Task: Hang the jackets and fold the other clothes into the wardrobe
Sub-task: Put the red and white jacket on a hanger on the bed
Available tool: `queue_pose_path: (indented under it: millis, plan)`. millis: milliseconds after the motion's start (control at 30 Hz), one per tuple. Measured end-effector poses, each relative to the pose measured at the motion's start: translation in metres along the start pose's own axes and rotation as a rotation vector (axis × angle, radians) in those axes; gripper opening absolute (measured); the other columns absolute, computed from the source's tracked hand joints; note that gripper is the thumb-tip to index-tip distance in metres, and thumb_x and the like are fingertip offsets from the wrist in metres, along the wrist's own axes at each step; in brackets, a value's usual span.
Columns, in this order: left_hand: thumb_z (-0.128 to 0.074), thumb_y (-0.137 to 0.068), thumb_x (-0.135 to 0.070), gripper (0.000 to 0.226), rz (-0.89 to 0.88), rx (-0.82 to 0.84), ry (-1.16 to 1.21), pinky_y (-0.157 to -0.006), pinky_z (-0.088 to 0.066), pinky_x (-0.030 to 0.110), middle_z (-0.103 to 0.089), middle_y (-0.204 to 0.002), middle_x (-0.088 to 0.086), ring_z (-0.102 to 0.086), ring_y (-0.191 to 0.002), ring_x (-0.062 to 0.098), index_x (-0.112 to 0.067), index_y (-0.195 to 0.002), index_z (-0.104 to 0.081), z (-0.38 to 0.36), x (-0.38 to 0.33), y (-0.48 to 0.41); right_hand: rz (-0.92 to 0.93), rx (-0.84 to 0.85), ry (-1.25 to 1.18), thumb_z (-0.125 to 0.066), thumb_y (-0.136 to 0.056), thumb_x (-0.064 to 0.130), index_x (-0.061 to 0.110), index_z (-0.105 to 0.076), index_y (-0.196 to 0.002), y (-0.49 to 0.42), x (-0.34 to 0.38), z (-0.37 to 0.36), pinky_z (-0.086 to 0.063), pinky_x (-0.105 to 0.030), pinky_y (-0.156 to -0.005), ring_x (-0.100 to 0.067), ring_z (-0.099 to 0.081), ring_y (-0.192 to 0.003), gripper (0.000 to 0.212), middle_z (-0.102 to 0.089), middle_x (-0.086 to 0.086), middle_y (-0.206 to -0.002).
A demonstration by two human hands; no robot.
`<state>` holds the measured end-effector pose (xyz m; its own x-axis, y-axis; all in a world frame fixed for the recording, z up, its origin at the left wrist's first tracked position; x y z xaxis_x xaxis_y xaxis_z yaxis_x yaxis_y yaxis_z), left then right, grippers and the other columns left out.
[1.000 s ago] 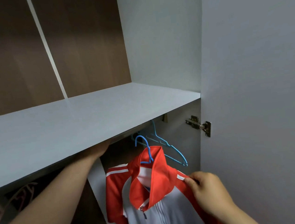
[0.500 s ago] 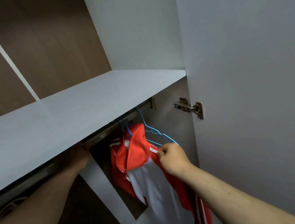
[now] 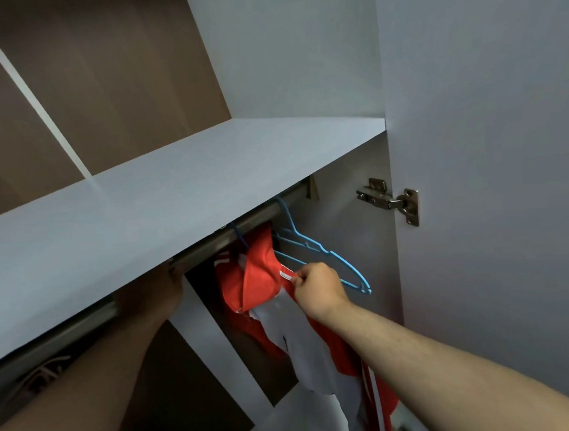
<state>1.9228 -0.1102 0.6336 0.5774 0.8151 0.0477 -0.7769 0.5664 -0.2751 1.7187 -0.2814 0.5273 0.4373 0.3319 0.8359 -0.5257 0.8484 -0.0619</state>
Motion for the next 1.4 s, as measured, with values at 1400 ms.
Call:
queue_pose_path:
  millis: [1400]
  plan:
    - [-0.07,-0.088,-0.02,0.037,-0.713,0.286,0.756,-0.106,-0.035,0.032,-0.055,-0.14,0.002,-0.05,-0.129,0.021,-0.02,-0.125,-0.065,-0.017,-0.156,0.19,-0.219,-0.382,0.304,-0.056,-0.098,0.027,0.032,-0.055,-0.138,0.294,-0.13,0.201,-0.036,-0.016,-0.093,-0.013,-0.056,-0.124,0.04,-0.057,0.012,-0.139]
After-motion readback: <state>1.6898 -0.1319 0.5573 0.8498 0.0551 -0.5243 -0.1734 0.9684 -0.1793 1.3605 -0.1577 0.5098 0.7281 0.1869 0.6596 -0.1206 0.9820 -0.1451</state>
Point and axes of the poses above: each hand's wrist, its own y-axis away from the middle knuckle, its own z-axis out of the back of the hand, x = y × z, the point moved 6 cm from there along -y, towards the middle knuckle
